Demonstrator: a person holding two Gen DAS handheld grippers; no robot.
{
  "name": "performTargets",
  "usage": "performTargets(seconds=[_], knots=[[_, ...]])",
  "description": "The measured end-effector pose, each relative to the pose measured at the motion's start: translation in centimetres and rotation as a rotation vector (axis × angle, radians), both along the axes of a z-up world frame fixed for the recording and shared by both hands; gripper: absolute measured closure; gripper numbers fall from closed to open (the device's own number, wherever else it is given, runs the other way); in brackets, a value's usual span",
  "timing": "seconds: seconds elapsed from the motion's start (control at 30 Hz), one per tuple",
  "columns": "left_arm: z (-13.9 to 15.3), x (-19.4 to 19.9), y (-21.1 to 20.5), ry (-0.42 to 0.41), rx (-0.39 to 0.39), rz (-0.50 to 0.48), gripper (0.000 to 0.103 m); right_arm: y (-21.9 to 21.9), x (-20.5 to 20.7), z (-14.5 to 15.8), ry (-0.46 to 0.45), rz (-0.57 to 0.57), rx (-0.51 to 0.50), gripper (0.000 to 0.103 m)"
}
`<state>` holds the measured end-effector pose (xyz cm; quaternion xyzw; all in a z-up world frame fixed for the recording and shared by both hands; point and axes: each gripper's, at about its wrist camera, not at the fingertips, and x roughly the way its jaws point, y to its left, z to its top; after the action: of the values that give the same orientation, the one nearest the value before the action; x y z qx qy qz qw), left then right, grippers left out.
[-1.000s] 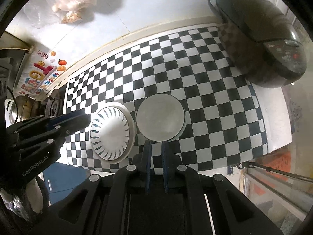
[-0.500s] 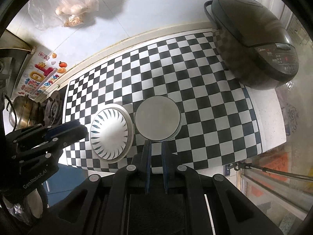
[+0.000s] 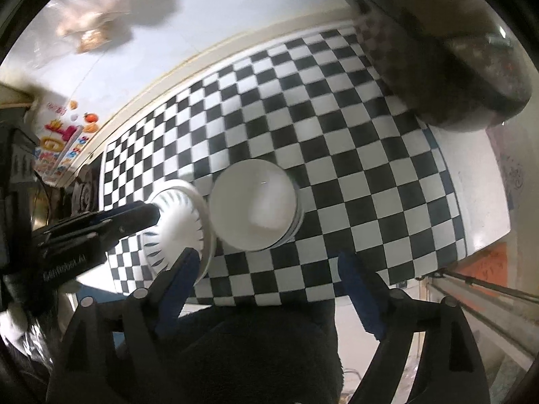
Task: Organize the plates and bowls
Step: 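Grip the rim of the nested white bowl stack with both tools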
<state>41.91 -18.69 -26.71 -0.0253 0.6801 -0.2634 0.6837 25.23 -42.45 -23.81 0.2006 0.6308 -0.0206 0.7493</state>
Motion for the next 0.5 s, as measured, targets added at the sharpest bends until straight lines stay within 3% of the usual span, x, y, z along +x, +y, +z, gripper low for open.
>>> performTargets(seconds=[0.3, 0.5], knots=[[-8.9, 3.9, -1.6, 0.279, -0.009, 0.064, 0.08, -3.1, 3.4, -8.5, 0.105, -0.08, 0.121, 0.016], [-10.7, 4.9, -2.6, 0.309, 0.009, 0.066, 0.076, -3.0, 5.4, -12.7, 0.171, -0.06, 0.151, 0.016]])
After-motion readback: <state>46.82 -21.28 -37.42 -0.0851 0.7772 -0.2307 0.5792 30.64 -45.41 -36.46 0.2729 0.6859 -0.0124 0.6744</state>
